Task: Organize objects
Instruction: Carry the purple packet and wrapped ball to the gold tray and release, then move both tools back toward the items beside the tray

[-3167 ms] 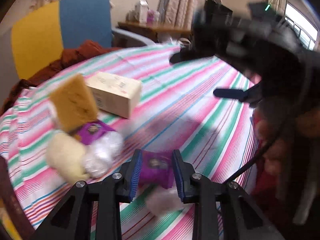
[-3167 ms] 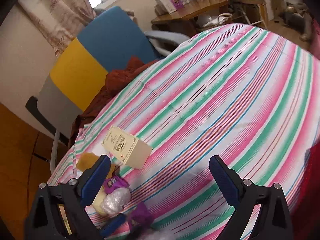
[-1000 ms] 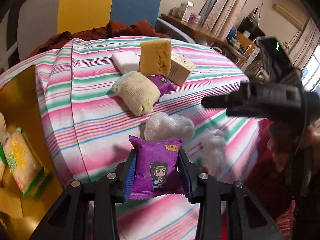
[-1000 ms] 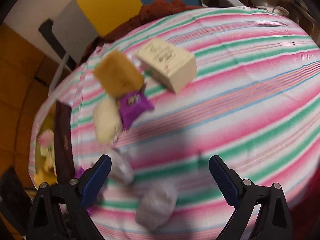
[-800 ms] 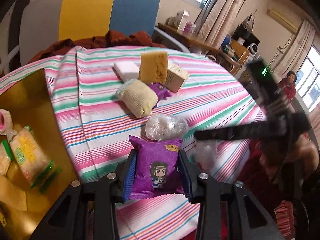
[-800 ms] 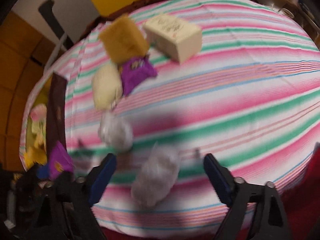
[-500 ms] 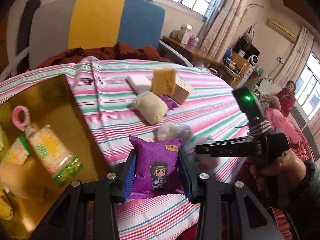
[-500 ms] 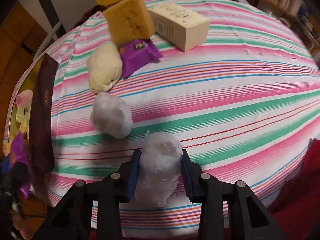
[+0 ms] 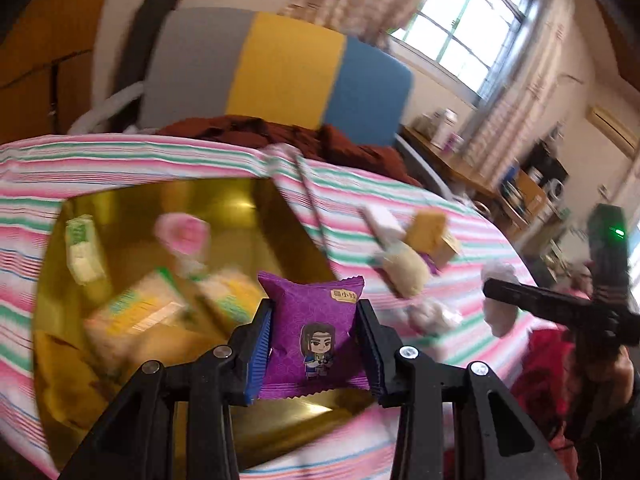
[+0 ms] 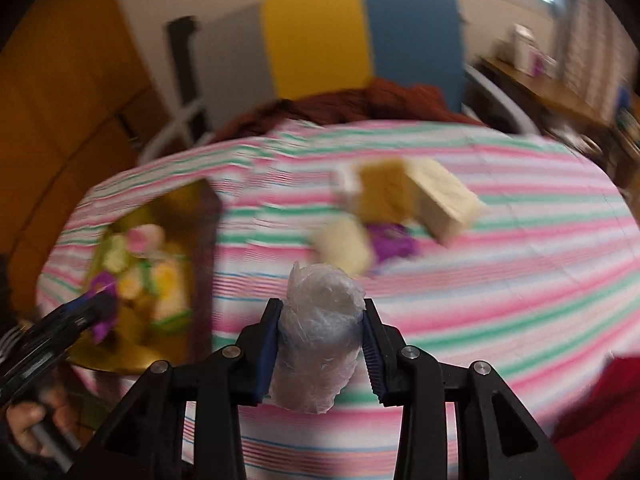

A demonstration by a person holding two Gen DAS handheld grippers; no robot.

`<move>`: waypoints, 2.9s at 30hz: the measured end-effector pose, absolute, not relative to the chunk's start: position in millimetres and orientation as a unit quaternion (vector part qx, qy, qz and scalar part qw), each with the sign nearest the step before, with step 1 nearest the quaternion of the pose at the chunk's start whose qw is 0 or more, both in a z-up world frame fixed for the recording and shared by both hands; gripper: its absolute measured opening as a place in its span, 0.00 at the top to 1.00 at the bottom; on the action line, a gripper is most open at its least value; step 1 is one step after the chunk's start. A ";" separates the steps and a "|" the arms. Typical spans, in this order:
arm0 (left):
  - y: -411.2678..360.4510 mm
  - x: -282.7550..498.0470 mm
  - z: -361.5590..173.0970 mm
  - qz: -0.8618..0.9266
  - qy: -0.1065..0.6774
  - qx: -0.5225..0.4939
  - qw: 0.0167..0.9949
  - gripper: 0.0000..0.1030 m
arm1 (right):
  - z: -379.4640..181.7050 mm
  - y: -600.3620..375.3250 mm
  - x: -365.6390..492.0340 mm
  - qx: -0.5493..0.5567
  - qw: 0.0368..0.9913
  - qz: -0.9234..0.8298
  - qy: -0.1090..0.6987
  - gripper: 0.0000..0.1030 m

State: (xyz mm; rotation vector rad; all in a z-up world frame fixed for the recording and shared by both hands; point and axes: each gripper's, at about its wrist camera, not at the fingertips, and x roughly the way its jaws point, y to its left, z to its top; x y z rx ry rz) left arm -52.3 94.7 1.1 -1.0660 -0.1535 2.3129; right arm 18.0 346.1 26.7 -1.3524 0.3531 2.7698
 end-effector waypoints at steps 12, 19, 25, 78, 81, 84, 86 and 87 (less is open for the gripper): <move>20.1 -109.7 4.5 0.909 -0.042 -0.388 0.144 0.37 | 26.7 229.1 -85.6 -0.428 -0.090 0.896 0.075 0.34; -0.3 -94.1 -10.3 0.906 -0.070 -0.397 0.133 0.35 | 17.8 211.9 -73.8 -0.422 -0.096 0.900 0.049 0.08; -1.4 -67.9 -13.8 0.915 -0.078 -0.379 0.112 0.35 | 16.3 187.4 -37.7 -0.365 -0.065 0.928 -0.035 0.00; 108.8 -11.6 6.6 0.909 0.059 -0.357 0.207 0.21 | 11.4 466.1 3.9 -0.379 0.189 0.894 0.146 0.00; 123.0 -10.5 9.5 0.906 0.071 -0.353 0.225 0.17 | 8.6 490.3 -0.1 -0.376 0.207 0.890 0.156 0.00; 138.9 -9.9 13.2 0.901 0.081 -0.348 0.246 0.17 | 5.6 512.3 -5.0 -0.369 0.218 0.888 0.168 0.00; 151.0 -10.8 15.8 0.898 0.087 -0.345 0.258 0.16 | 1.7 524.1 -8.0 -0.364 0.224 0.886 0.177 0.00; 159.9 -11.8 17.5 0.895 0.089 -0.345 0.270 0.13 | -1.6 532.3 -8.8 -0.362 0.226 0.884 0.190 0.00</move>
